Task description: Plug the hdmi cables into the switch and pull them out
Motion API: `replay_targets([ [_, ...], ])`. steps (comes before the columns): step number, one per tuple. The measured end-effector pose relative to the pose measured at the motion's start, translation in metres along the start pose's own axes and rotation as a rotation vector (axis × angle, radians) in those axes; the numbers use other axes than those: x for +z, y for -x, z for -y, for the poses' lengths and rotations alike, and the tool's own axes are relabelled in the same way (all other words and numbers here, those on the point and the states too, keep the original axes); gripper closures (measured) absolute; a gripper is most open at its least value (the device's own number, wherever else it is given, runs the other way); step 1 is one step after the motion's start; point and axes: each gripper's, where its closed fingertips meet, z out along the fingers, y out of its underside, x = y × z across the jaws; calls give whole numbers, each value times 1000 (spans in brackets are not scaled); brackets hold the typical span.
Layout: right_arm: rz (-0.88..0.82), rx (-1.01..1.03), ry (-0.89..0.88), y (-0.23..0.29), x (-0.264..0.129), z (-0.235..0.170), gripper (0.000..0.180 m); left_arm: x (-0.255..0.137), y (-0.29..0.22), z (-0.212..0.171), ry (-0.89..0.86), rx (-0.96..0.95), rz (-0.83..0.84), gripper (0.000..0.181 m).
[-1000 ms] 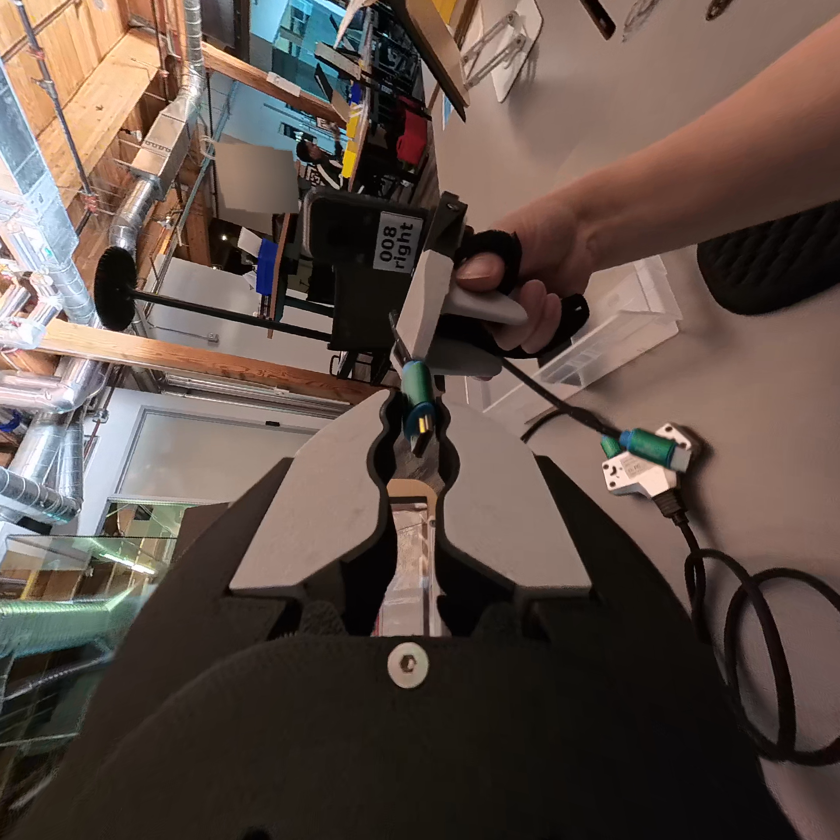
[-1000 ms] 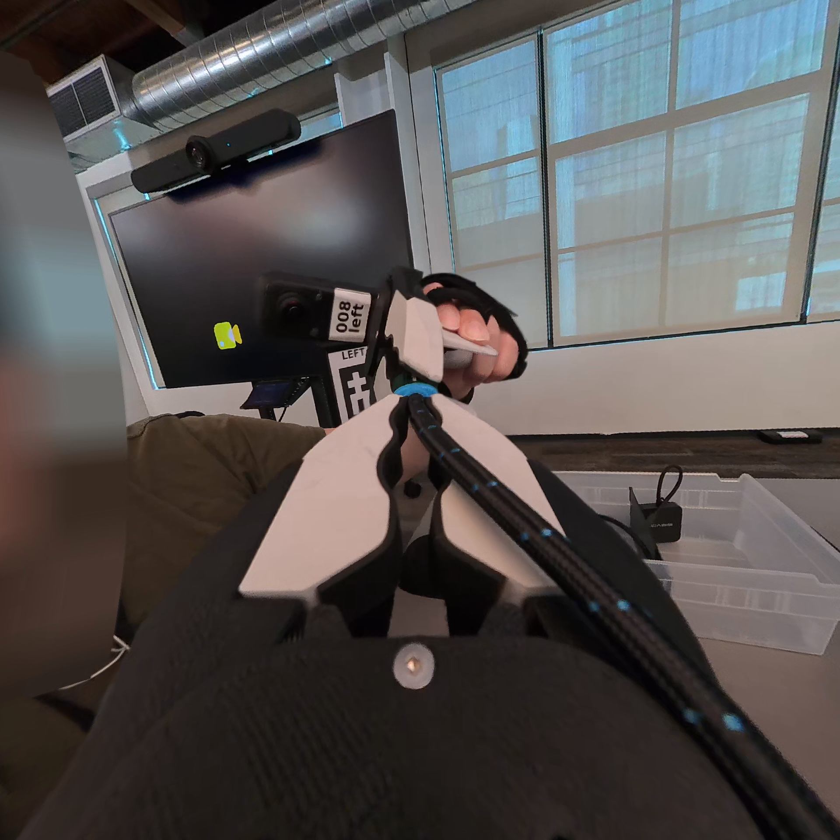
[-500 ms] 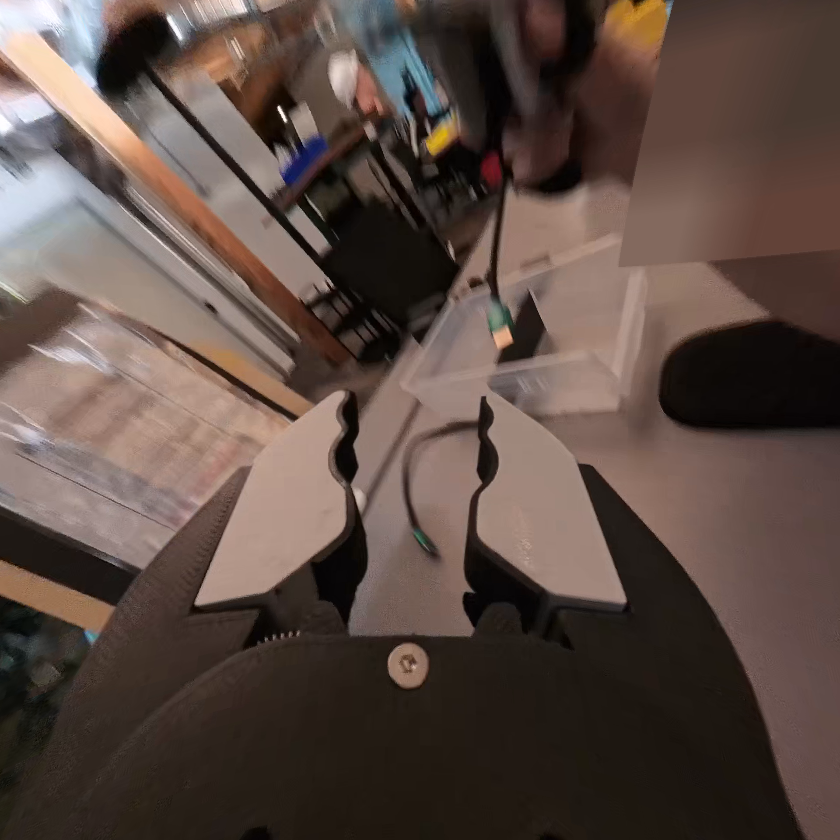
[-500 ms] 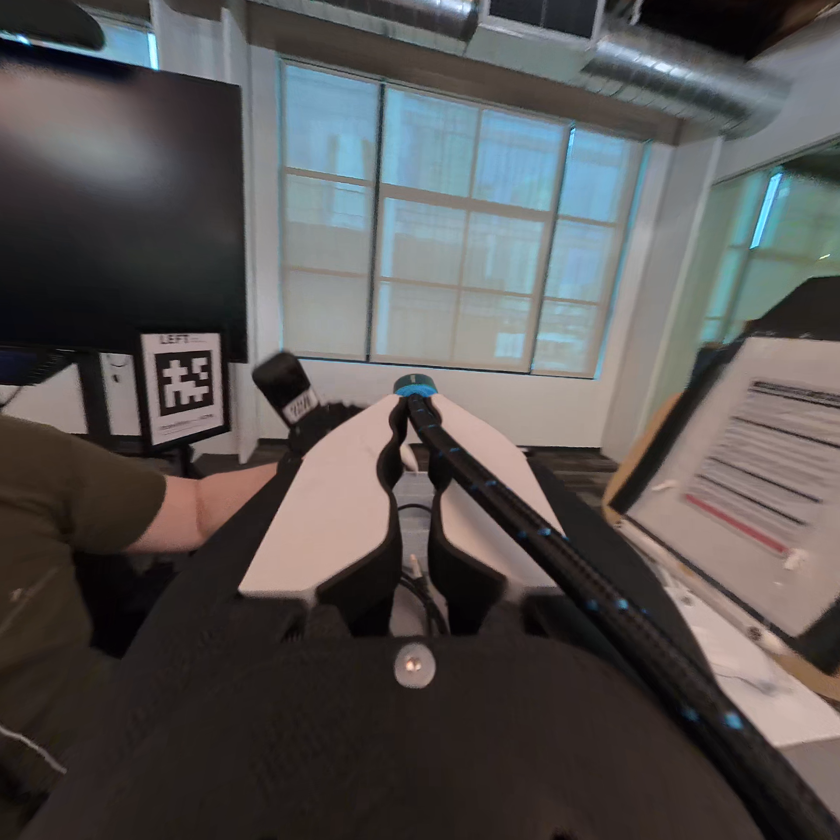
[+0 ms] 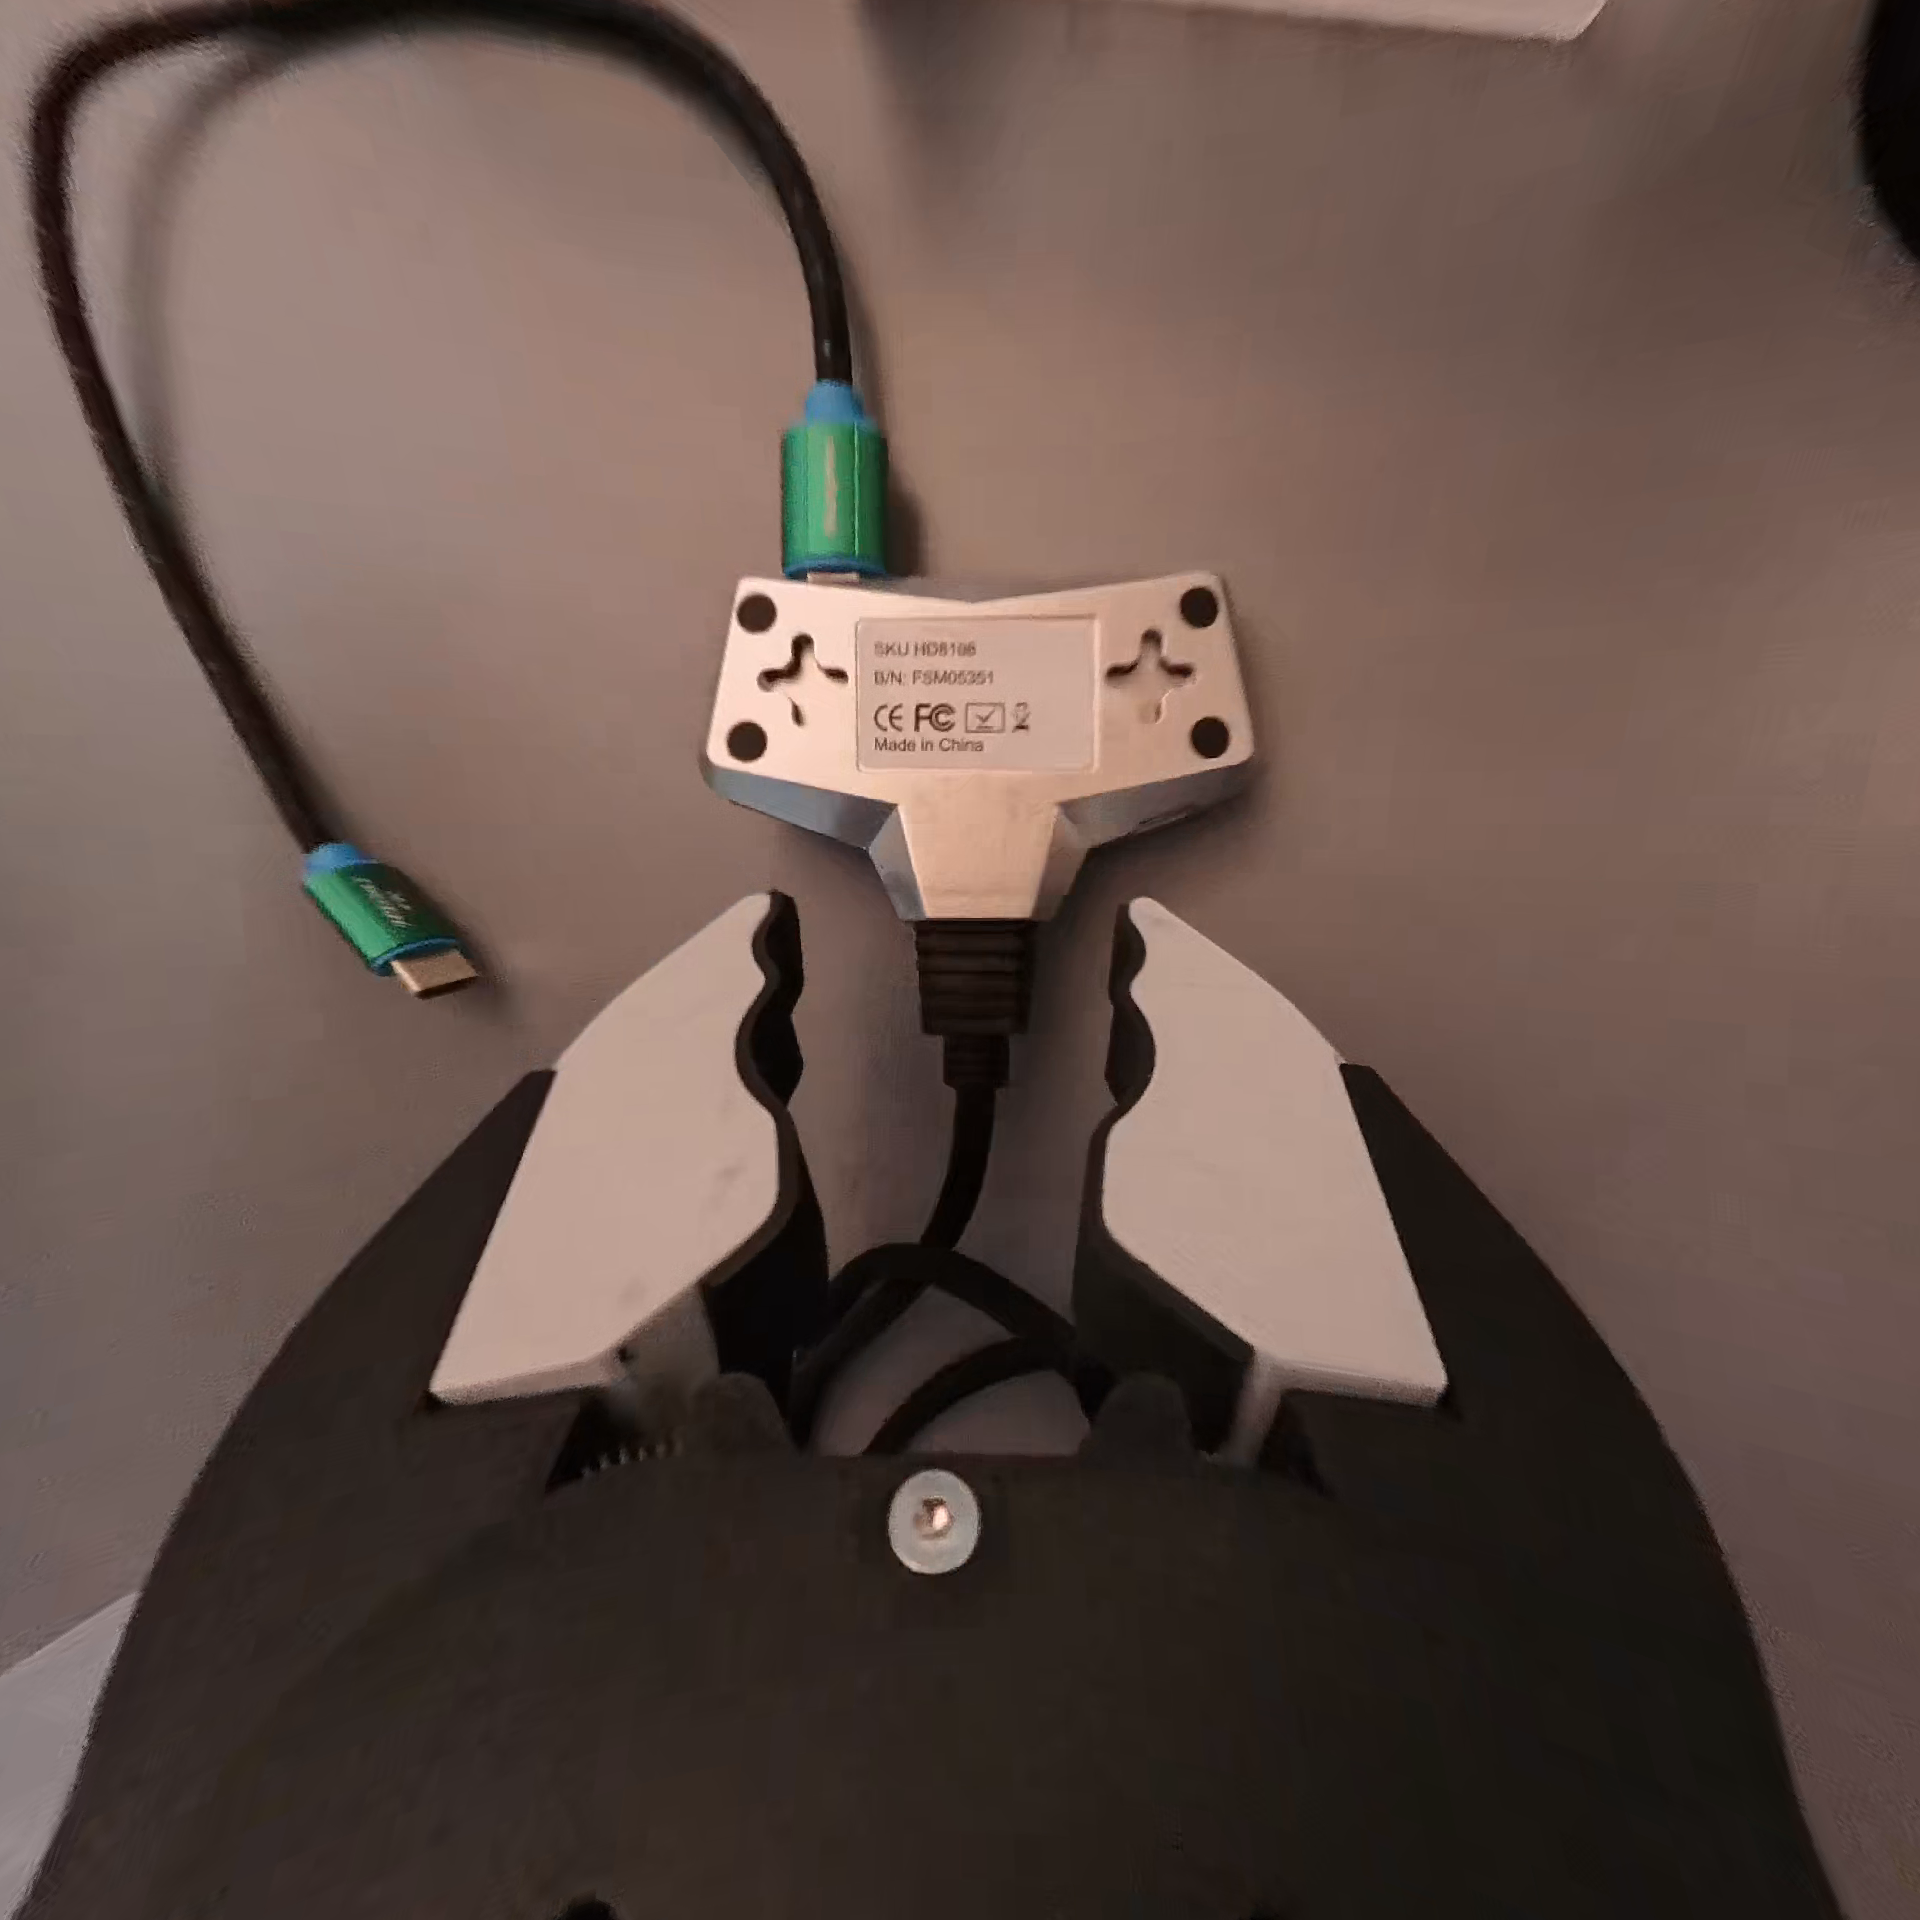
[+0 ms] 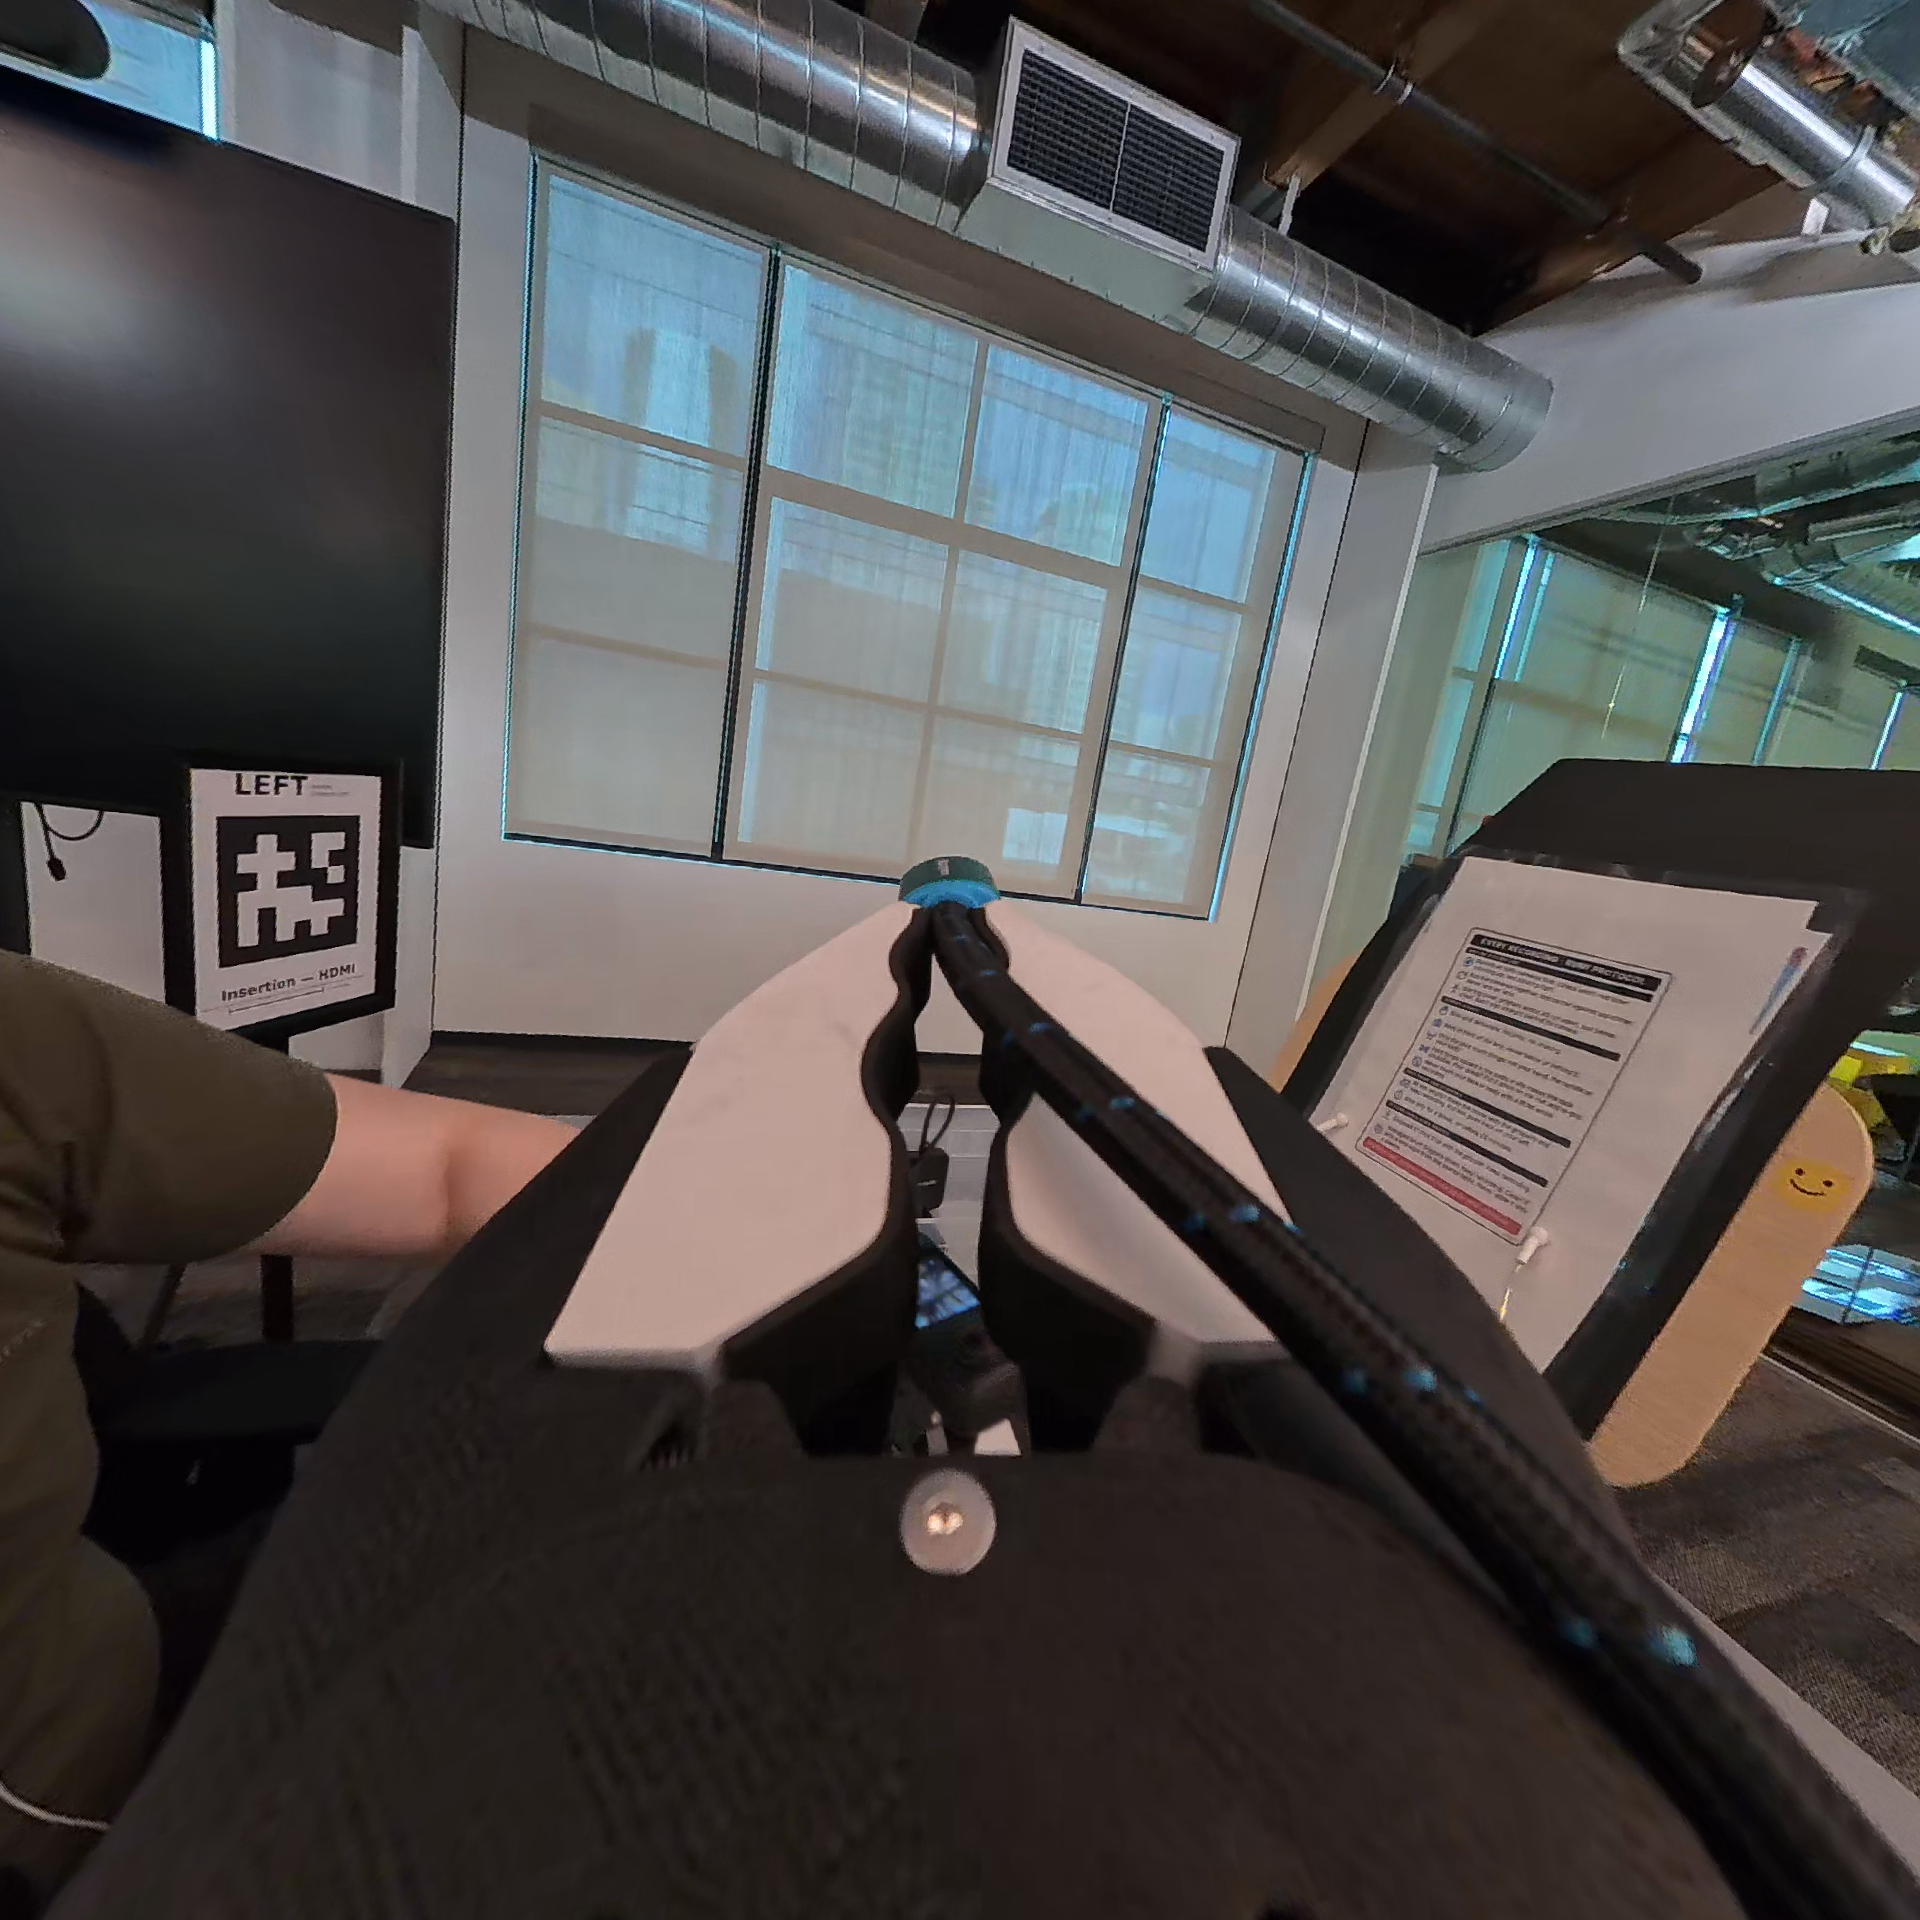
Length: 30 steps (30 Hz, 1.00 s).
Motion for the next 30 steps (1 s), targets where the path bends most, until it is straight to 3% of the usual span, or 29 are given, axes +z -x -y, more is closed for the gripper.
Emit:
replay_targets([
  [3,2,-1,-4,-1,-3,2,173,12,2,-9,81,-10,-28,124],
  [10,8,-3,7,0,-5,0,173,17,-8,-4,50,-62,-133,144],
  [15,6,-5,15,0,-6,0,173,14,-9,-3,27,-68,-124,146],
  [20,5,-8,14,0,-11,1,173,-21,-11,17,-234,-165,-193,146],
  [25,47,-38,85,2,-9,-13,173,-88,-23,33,-581,-20,-238,146],
  [30,177,-51,130,12,3,-33,173,-147,-23,39,-805,49,-246,146],
])
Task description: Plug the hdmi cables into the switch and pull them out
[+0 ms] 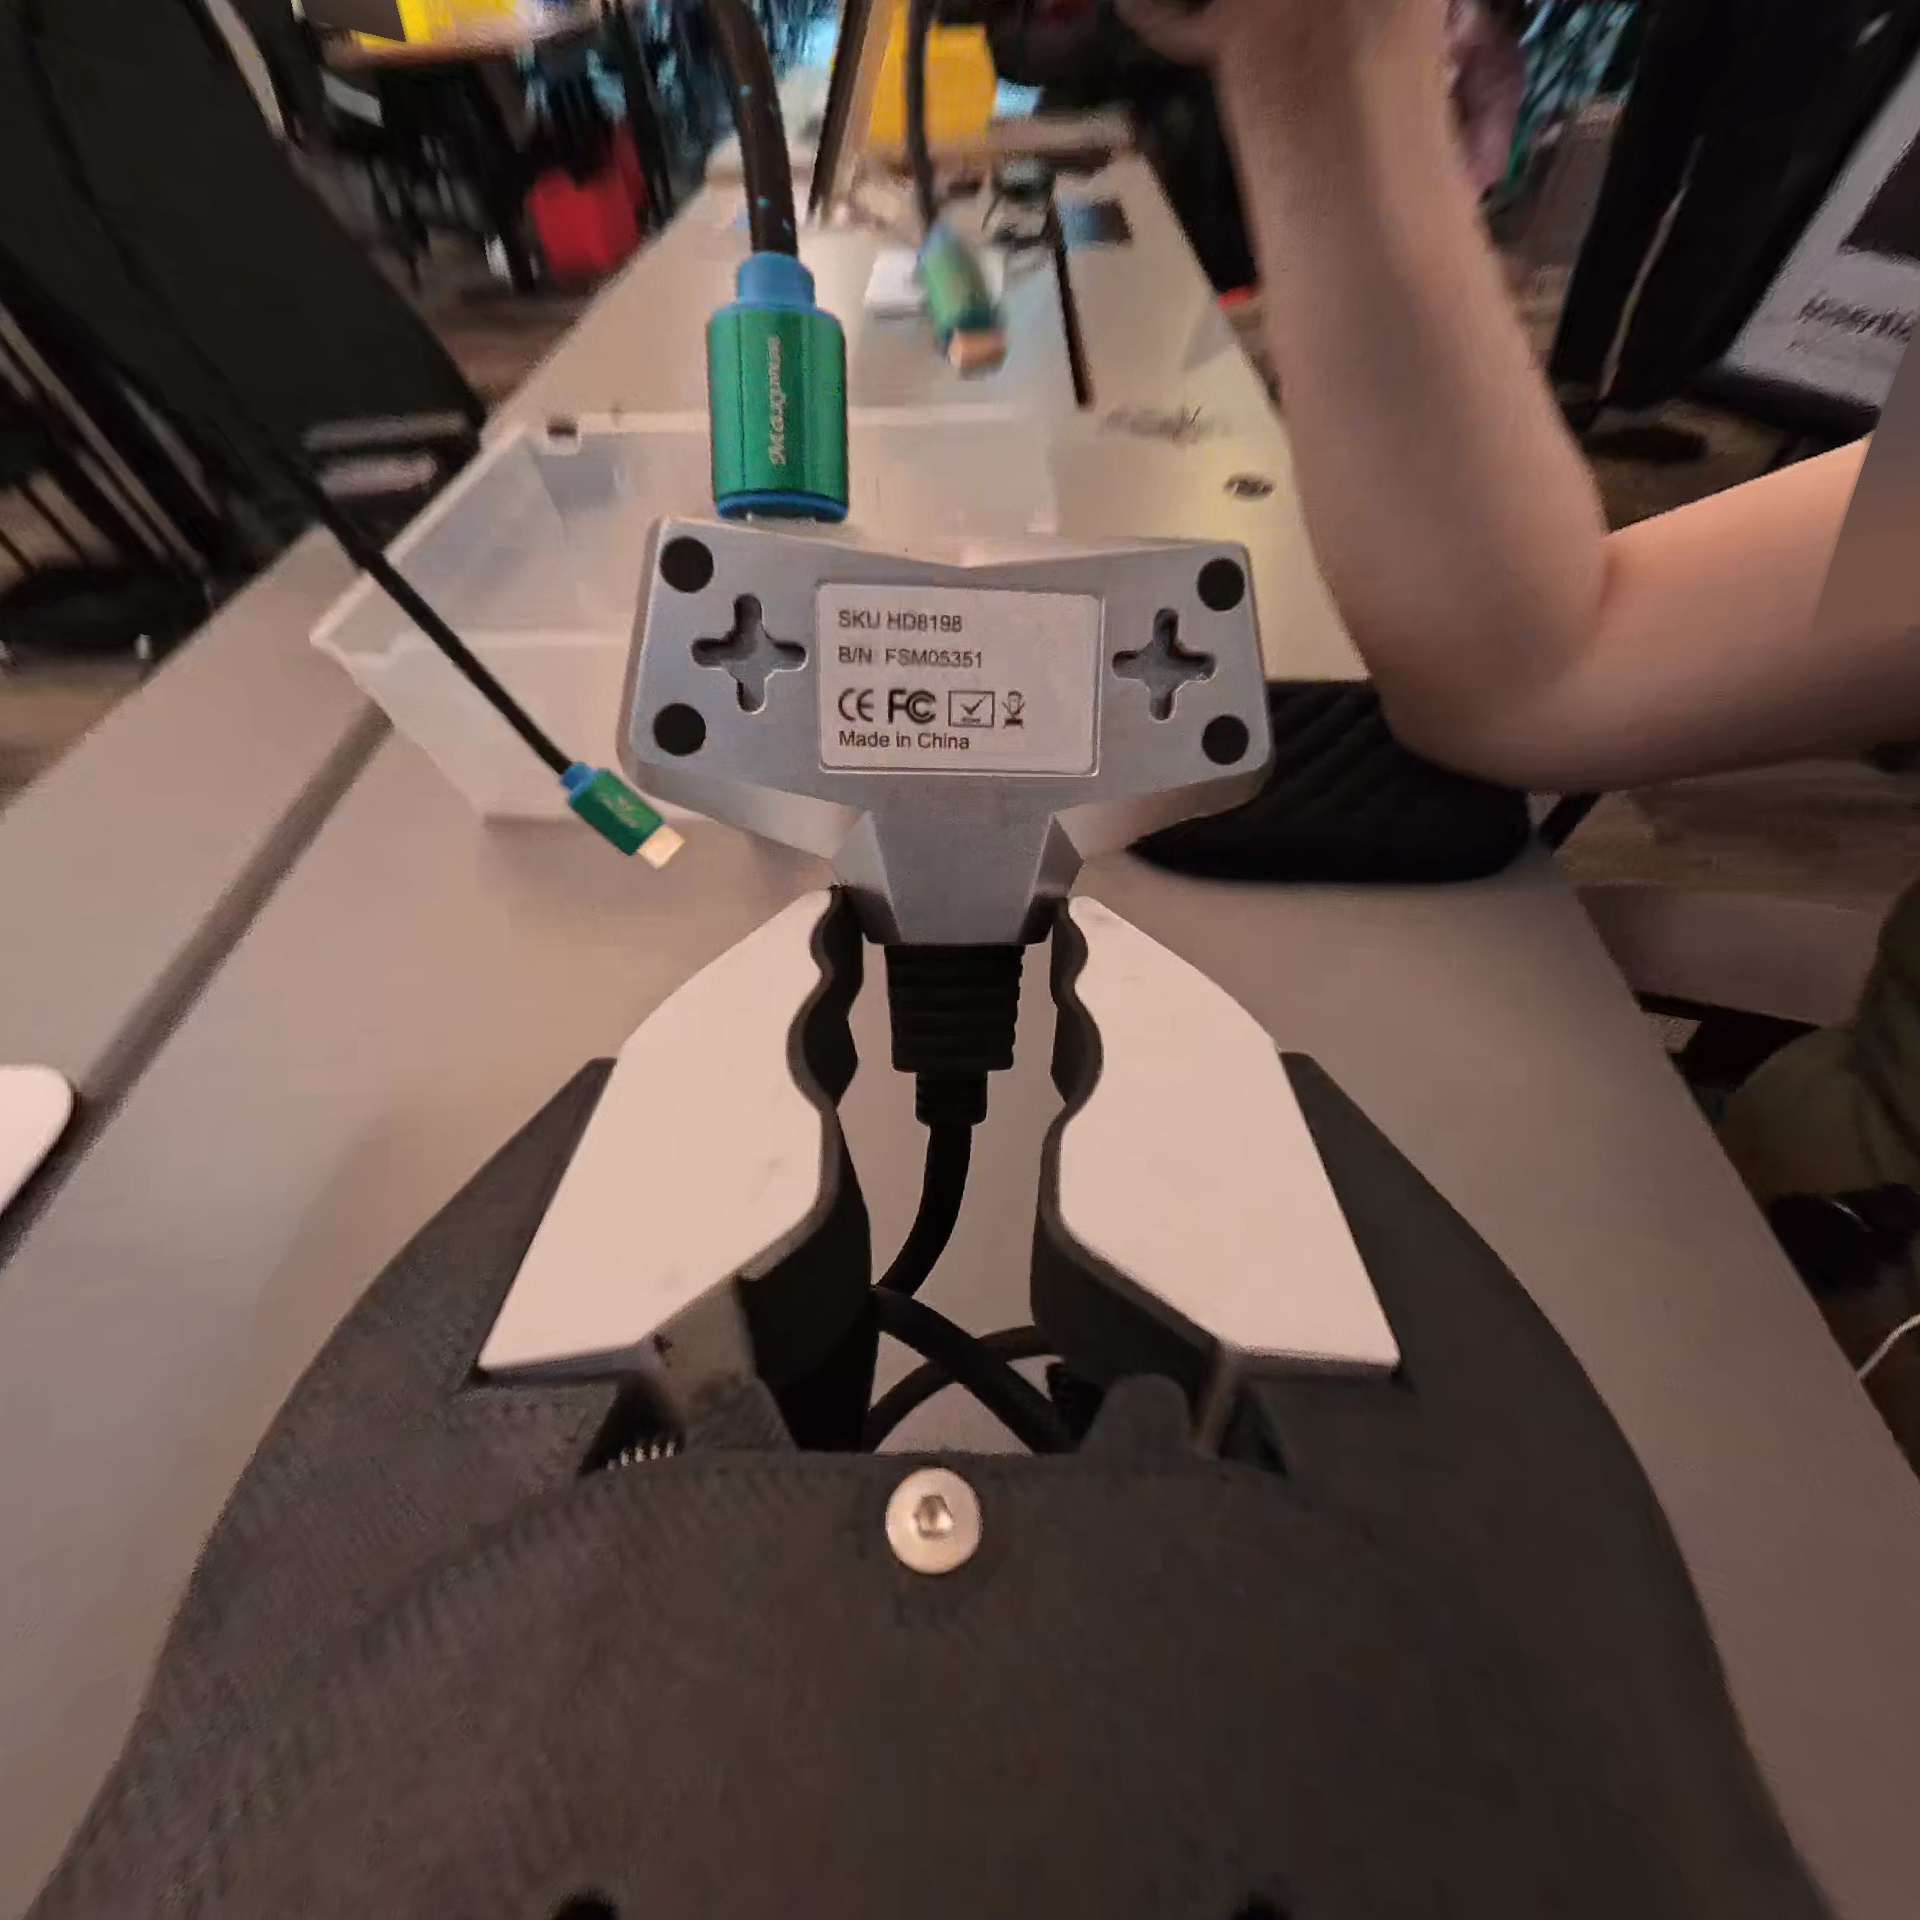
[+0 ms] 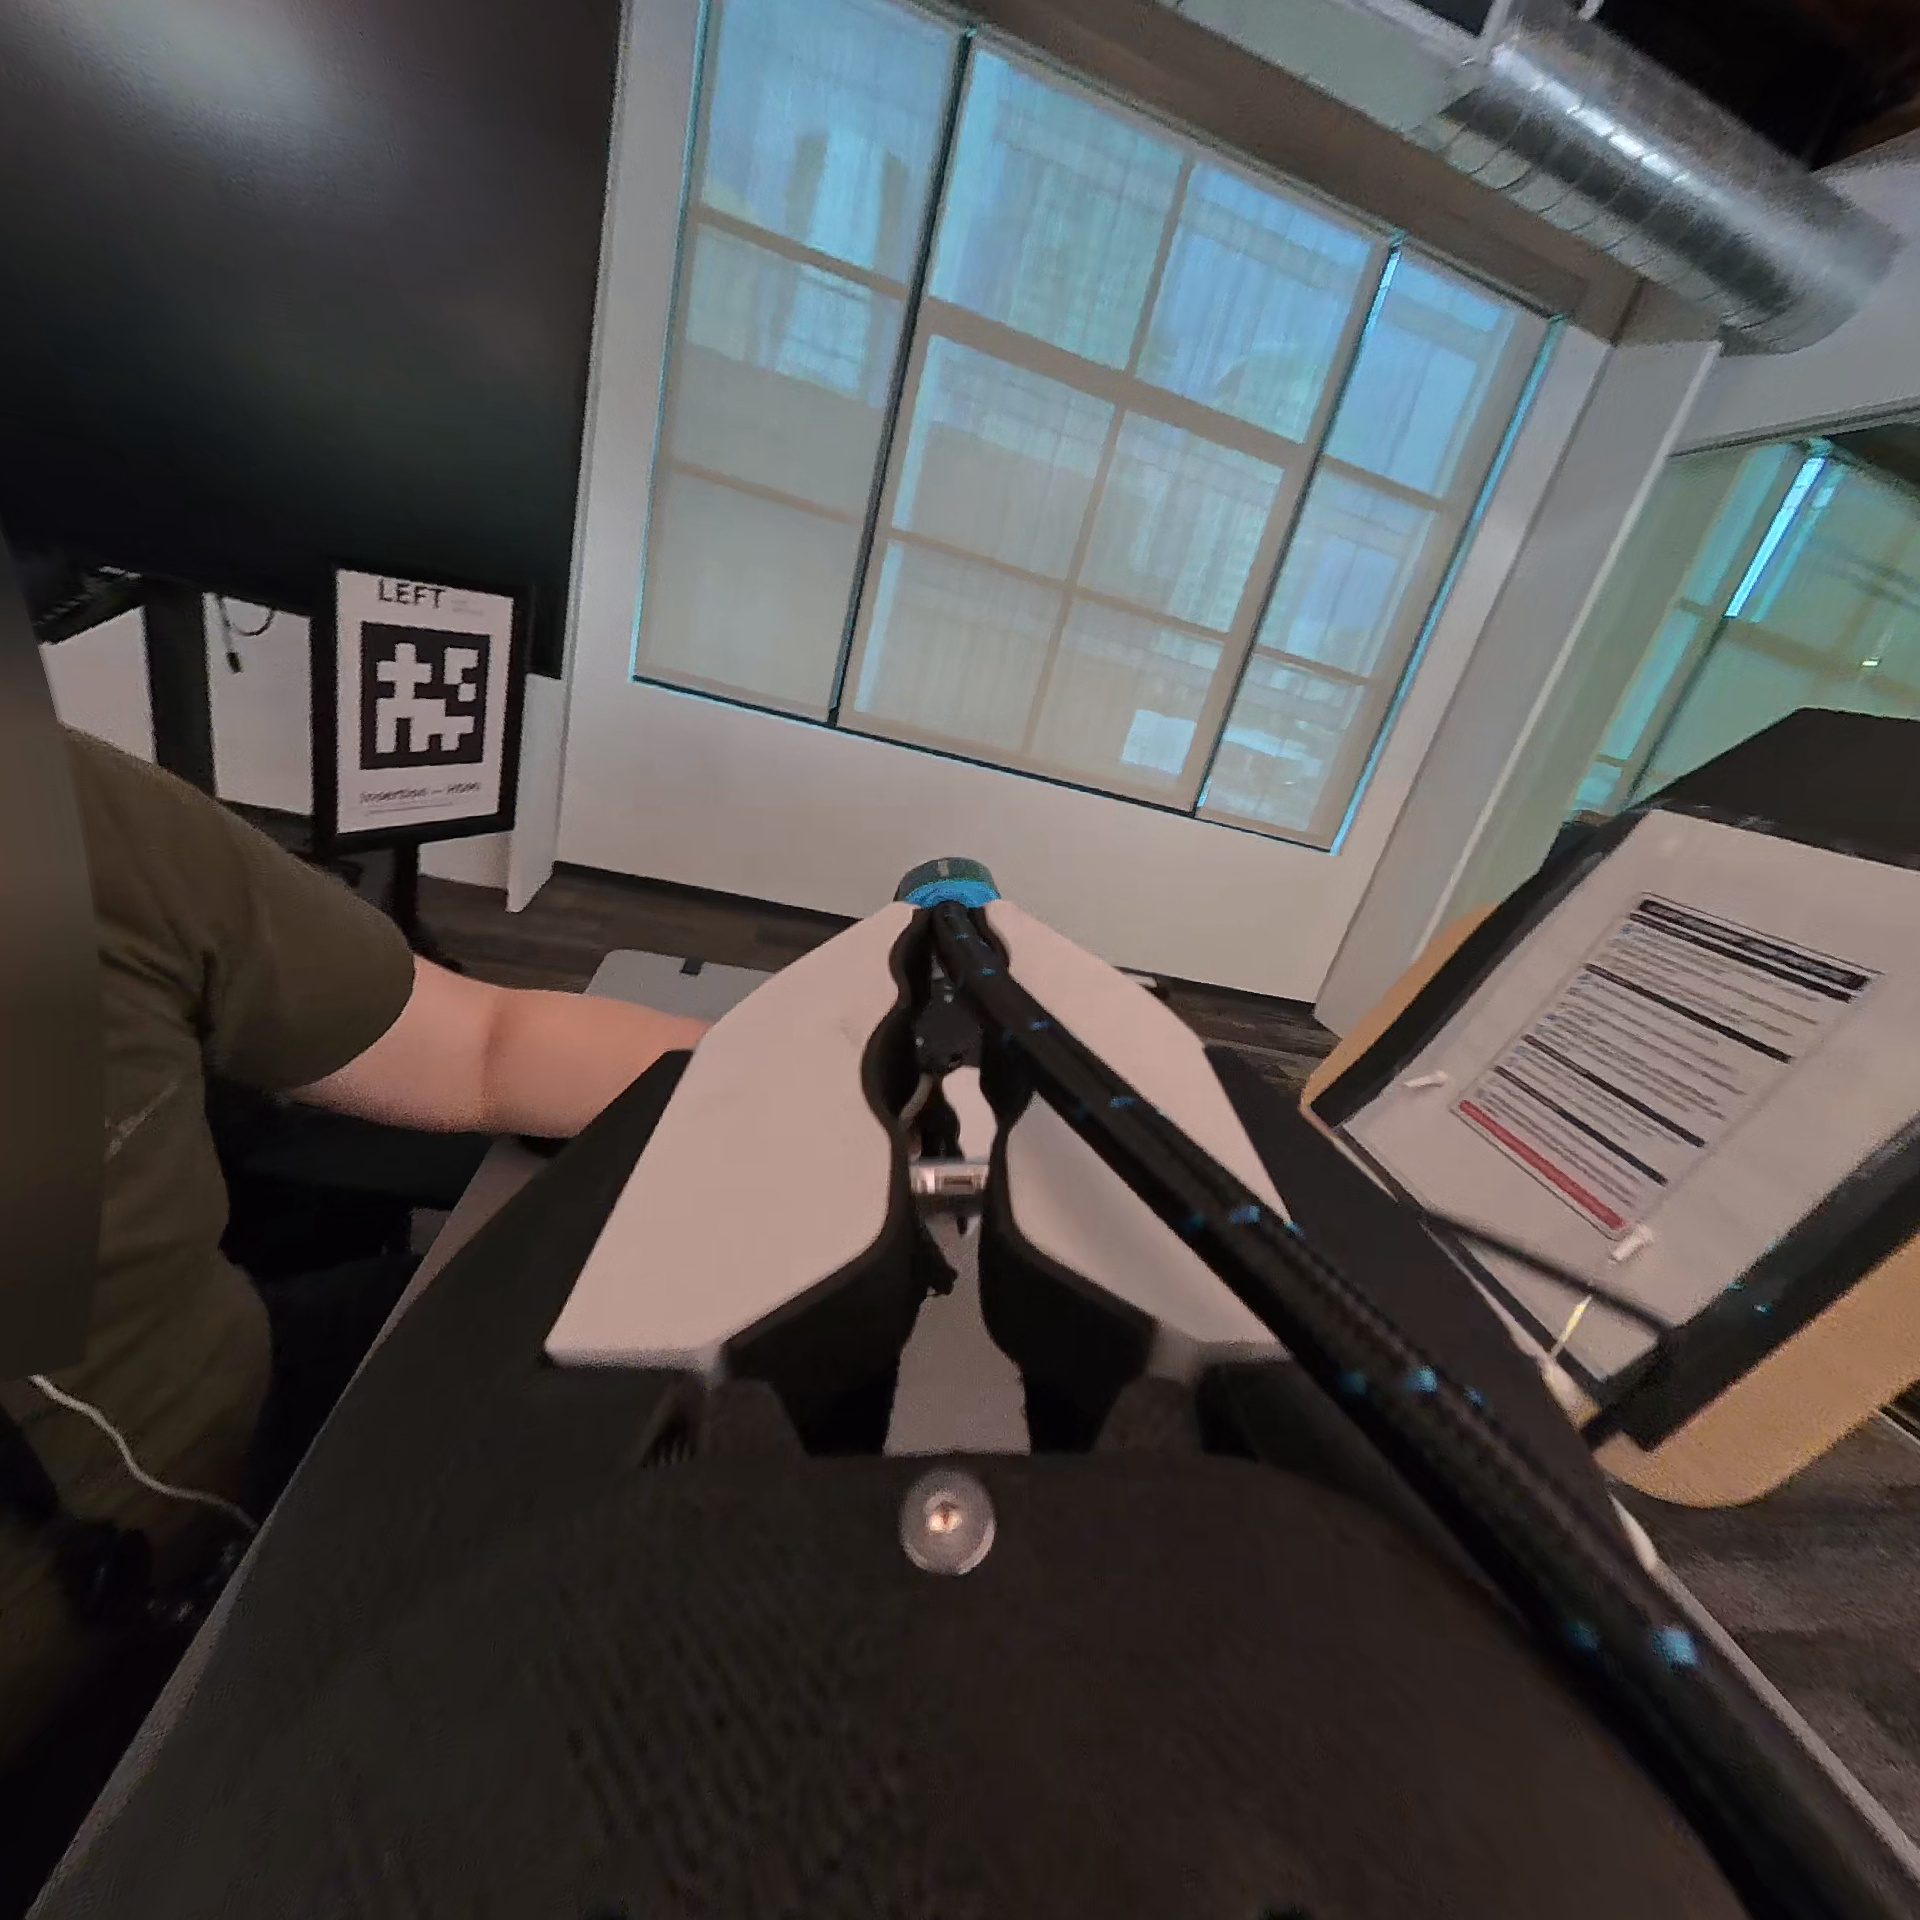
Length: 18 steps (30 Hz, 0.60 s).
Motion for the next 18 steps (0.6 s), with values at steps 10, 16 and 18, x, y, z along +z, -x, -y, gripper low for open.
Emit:
replay_targets([
  [10,164,-30,99,6,55,-48,173,-37,-2,54,-166,96,-92,147],
  [16,142,-43,213,8,89,-72,173,-42,7,45,-187,125,-39,148],
  [18,125,-59,255,11,100,-78,173,-42,12,43,-188,123,-11,148],
])
